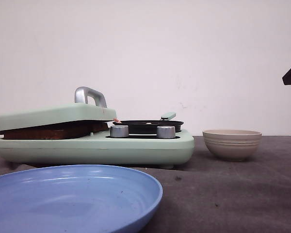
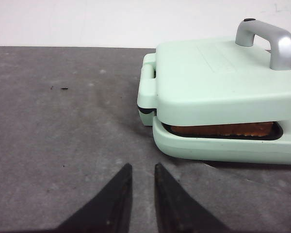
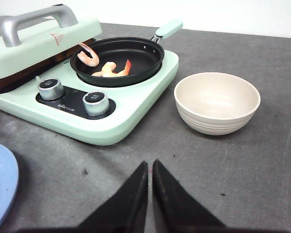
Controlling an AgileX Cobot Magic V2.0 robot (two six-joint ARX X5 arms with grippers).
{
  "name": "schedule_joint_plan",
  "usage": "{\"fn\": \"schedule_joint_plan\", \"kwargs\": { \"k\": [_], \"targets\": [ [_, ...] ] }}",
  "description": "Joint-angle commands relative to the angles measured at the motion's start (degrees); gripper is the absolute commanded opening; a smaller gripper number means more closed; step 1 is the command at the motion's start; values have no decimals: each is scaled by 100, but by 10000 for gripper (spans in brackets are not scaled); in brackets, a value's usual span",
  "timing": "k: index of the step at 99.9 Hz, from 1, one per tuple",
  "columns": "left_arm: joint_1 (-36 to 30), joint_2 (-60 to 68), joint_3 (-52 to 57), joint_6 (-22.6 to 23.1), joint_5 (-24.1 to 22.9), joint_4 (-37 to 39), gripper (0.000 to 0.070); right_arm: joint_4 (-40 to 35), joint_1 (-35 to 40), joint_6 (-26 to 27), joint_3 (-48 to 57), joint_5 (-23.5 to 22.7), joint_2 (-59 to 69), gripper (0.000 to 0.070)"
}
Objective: Make breakfast with bread and shrimp
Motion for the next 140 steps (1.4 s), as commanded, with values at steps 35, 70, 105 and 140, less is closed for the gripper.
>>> {"fn": "schedule_joint_plan", "kwargs": {
  "k": [35,70,105,140],
  "targets": [
    [-4,-7,-103,44,20,-22,0,-131,-382,76,11,-310,-798,7],
    [-4,-7,-103,44,15,-24,0,-546,-2317,76,-699,-2496,-1886,7],
    [-4,-7,-98,35,17,-26,0,-363,-2529,140,-1130,-743,-2055,7],
    [-4,-7,-98,35,17,-26,0,-365,-3032,184,-1130,-1091,-2055,7]
  ]
}}
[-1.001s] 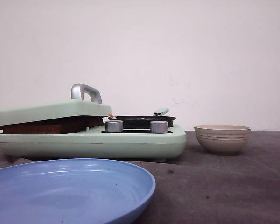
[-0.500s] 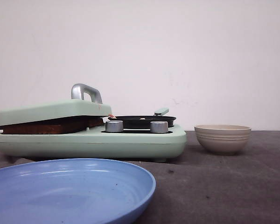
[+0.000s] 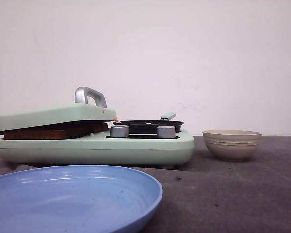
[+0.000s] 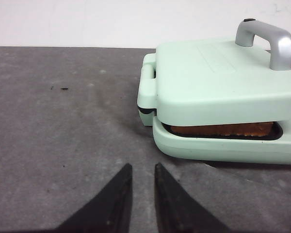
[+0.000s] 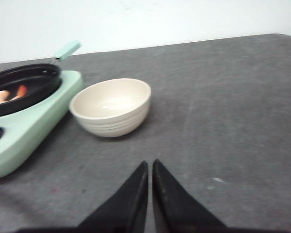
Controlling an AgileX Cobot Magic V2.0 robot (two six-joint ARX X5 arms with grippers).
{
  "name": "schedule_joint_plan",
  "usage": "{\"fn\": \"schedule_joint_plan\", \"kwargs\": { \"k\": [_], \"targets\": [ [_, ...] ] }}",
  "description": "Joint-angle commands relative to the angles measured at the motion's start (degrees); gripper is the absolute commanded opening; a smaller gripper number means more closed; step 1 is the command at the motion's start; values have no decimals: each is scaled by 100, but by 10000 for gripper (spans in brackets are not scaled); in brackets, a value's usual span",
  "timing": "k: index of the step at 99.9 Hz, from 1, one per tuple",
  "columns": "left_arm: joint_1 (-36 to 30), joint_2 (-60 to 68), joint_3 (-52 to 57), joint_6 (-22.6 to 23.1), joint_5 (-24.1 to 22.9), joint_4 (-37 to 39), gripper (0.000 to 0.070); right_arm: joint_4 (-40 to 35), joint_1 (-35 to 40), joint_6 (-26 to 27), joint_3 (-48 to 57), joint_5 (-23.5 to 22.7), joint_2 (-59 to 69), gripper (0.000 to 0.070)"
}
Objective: Make breakfast with bread and shrimp
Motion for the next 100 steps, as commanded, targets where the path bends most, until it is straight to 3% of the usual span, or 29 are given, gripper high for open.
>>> {"fn": "schedule_joint_plan", "kwargs": {
  "k": [1,27,41,100],
  "targets": [
    [-4,-7,-98,35,17,-26,0,-9,-57,66,-42,-7,-9,7],
    [-4,-7,-98,35,17,-26,0,-9,-306,66,-42,4,-9,7],
    [-4,-7,-98,35,17,-26,0,-35,-732,66,-42,-446,-9,7],
    [-4,-7,-98,35,17,-26,0,-31,-839,66,-42,-435,-9,7]
  ]
}}
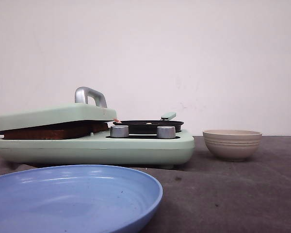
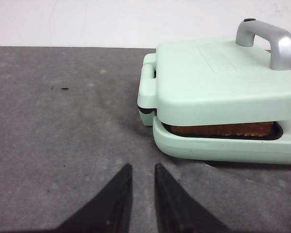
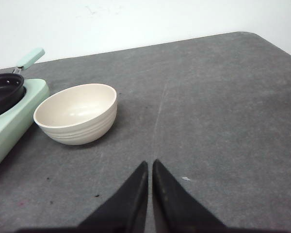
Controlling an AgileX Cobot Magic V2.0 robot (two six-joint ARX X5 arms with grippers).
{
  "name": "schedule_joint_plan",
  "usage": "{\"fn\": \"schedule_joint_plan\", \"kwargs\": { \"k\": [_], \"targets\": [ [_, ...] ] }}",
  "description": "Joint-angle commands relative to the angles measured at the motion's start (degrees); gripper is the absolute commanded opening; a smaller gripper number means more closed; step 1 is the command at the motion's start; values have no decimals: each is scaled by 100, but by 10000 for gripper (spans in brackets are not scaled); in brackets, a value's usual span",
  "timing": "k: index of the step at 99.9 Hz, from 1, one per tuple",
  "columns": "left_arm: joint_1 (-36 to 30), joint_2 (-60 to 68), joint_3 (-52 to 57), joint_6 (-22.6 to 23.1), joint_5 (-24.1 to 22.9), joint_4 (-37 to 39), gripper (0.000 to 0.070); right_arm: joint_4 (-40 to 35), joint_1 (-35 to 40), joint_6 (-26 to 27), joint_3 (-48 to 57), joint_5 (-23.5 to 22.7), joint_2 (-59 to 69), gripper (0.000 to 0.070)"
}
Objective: Make breakfast with bread and shrimp
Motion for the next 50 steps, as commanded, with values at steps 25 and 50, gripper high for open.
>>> {"fn": "schedule_joint_plan", "kwargs": {
  "k": [25,50],
  "targets": [
    [-4,-7,-98,35,17,-26,0,9,-4,33,-42,-175,-9,7],
    [-4,-7,-98,35,17,-26,0,22,-4,-275,-42,-299,-9,7]
  ]
}}
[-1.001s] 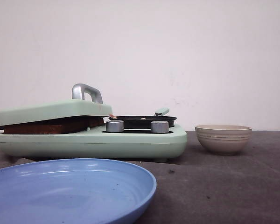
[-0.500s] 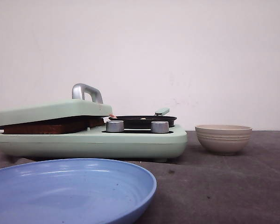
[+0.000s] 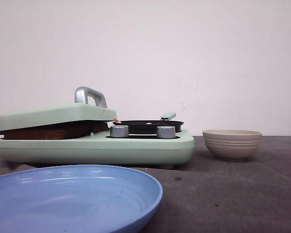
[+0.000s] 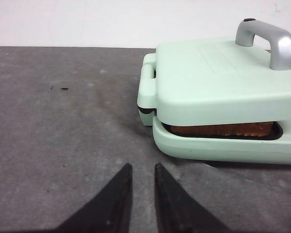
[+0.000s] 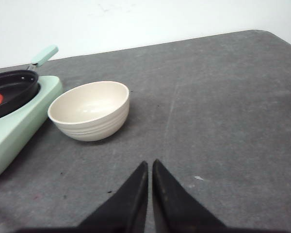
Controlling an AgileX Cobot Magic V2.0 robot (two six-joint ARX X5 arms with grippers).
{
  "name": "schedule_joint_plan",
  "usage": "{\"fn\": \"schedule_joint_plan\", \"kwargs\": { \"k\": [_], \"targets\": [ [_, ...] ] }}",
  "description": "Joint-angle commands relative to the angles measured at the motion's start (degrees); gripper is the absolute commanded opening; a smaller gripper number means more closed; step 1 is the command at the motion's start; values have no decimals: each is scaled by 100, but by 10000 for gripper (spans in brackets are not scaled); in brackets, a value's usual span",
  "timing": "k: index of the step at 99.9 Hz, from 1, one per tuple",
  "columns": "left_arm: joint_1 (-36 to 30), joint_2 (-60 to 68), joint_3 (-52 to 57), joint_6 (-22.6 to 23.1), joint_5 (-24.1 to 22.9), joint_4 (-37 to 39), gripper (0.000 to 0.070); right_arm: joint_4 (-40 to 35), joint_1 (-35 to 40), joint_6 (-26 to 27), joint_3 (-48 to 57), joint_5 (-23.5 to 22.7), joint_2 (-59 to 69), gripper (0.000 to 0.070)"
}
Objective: Make breakfast with bread and shrimp
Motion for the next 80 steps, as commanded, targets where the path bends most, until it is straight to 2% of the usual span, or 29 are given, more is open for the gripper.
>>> {"fn": "schedule_joint_plan", "kwargs": {
  "k": [1,25,80],
  "targets": [
    [-4,-7,-98,33,17,-26,0,20,-4,-212,-39,-17,-9,7],
    [-4,-7,-98,33,17,-26,0,33,-4,-715,-39,-76,-9,7],
    [-4,-7,-98,33,17,-26,0,42,-4,-953,-39,-197,-9,7]
  ]
}}
